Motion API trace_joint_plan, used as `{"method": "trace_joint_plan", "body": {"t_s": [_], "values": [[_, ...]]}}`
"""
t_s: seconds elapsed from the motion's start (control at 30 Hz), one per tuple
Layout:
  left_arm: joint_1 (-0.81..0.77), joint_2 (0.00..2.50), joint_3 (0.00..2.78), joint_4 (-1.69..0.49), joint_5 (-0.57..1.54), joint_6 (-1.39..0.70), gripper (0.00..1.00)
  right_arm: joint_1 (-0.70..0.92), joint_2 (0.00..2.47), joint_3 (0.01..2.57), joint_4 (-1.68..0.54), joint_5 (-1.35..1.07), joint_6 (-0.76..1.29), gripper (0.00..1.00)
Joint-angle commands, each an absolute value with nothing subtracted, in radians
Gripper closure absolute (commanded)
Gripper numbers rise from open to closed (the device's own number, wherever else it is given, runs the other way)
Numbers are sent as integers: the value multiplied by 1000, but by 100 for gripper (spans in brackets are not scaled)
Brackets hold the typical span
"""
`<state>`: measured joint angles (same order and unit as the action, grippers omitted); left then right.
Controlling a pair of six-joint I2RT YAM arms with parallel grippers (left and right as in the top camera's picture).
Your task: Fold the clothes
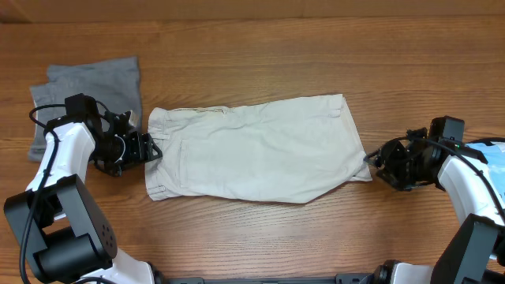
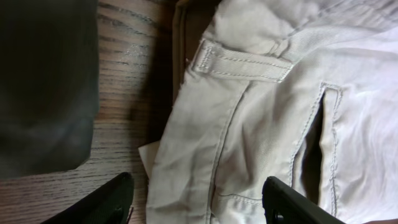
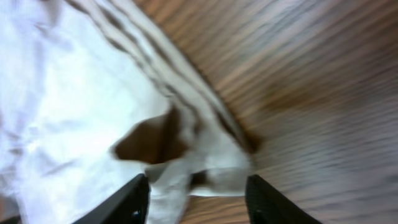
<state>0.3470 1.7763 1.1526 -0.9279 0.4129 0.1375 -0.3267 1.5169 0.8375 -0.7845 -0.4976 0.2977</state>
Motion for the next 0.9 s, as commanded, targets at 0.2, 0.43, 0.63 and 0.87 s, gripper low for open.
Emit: {"method": "trace_joint_plan", "body": {"t_s": [0.2, 0.43, 0.63, 0.87], "values": [[301, 1758, 1174, -903, 446, 141, 32, -284, 1505, 847, -700, -583, 262, 33], [297, 1758, 1174, -905, 442, 142, 37, -241, 1520, 852, -723, -447, 282, 96], [303, 1758, 1174, -901, 442, 142, 39, -343, 1499, 969, -916, -366, 322, 96], [302, 1758, 1177, -870, 450, 142, 41, -353, 1498, 969, -1016, -290, 352, 62]]}}
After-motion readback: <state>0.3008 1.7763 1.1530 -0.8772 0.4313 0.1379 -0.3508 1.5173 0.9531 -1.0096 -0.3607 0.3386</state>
